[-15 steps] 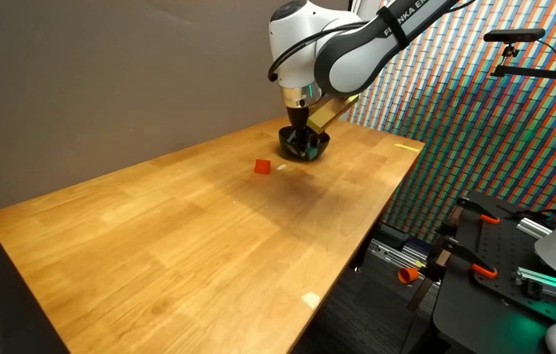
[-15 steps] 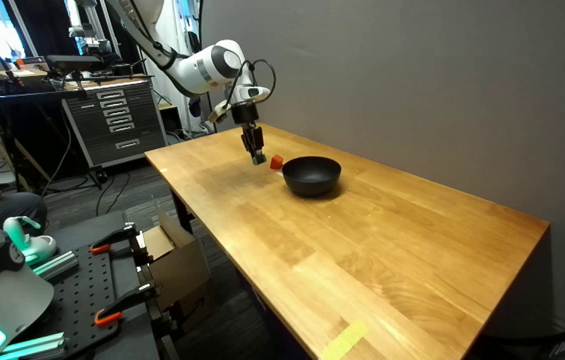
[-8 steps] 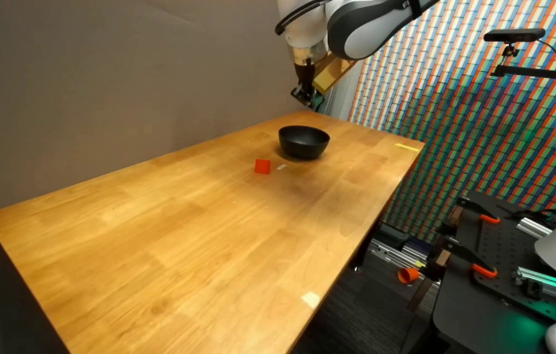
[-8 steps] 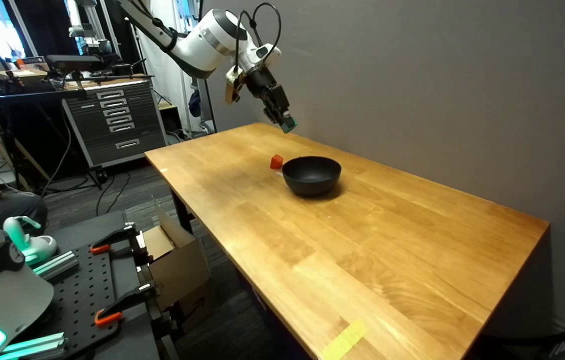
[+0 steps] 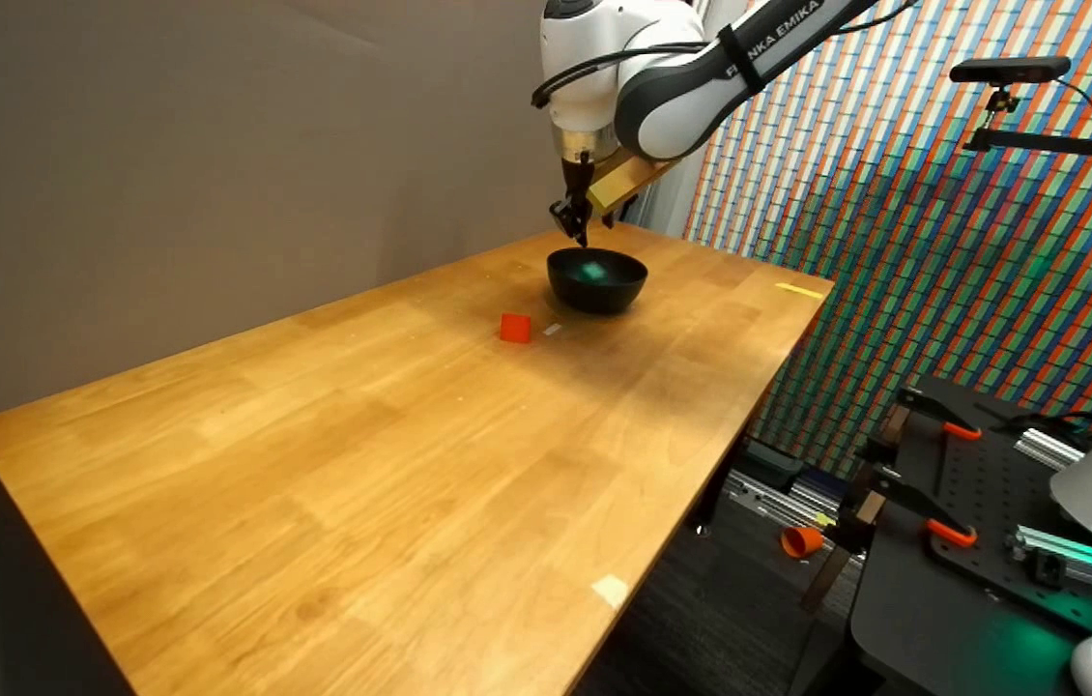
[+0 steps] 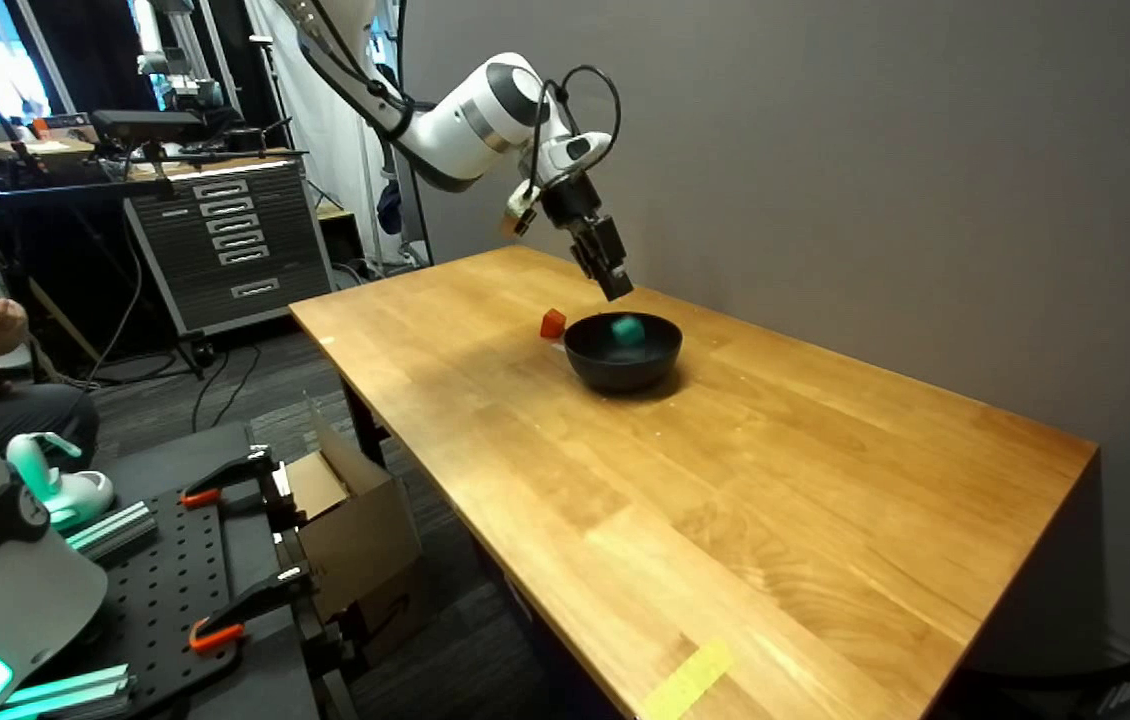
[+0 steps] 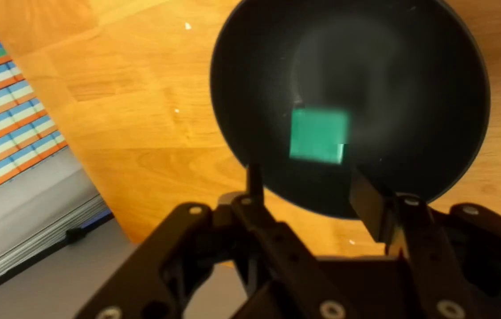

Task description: Get the yellow and green blocks from the table and put them in the black bowl

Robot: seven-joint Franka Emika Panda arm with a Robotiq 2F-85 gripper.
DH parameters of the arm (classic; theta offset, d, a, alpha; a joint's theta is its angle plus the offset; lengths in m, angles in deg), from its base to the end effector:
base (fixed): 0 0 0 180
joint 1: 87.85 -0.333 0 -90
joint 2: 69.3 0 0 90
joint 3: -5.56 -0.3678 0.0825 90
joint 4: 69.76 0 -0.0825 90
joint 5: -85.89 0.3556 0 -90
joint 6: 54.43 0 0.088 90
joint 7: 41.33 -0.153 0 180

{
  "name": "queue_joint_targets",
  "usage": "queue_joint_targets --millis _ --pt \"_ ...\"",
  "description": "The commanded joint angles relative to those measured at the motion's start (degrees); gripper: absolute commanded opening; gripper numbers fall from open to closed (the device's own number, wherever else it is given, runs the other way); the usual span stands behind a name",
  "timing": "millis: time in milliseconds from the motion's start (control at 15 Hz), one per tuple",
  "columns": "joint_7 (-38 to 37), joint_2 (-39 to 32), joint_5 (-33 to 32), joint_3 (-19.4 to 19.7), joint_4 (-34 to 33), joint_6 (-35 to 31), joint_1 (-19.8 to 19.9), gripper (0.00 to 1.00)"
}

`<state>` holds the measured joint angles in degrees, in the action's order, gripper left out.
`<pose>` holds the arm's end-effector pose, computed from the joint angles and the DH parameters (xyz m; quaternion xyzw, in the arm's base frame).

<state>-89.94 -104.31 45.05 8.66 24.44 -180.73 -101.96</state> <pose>0.6929 0.0927 0.2842 0.9519 -0.0941 0.1224 0.2647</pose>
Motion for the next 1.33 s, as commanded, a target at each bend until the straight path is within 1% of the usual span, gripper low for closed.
queue_joint_targets --millis 0,67,133,400,667,867,1267 --pt "4.53 -4.14 8.29 -2.25 -4.33 -2.39 2.55 0.88" --pt "5.45 -4.52 11.03 -2.58 -4.72 -2.62 2.47 0.95" --pt "7.08 -4.84 14.59 -3.41 -5.24 -3.40 2.69 1.00" --pt "13.02 -6.43 26.92 -6.03 -9.13 -5.03 1.98 1.00" --pt "14.92 -8.40 34.00 -6.50 -13.56 -3.39 0.05 1.00" --pt "12.79 -10.55 34.82 -4.58 -14.77 -3.51 -1.95 1.00" --pt "13.05 -15.29 34.85 -3.42 -16.03 -4.00 -3.18 1.00"
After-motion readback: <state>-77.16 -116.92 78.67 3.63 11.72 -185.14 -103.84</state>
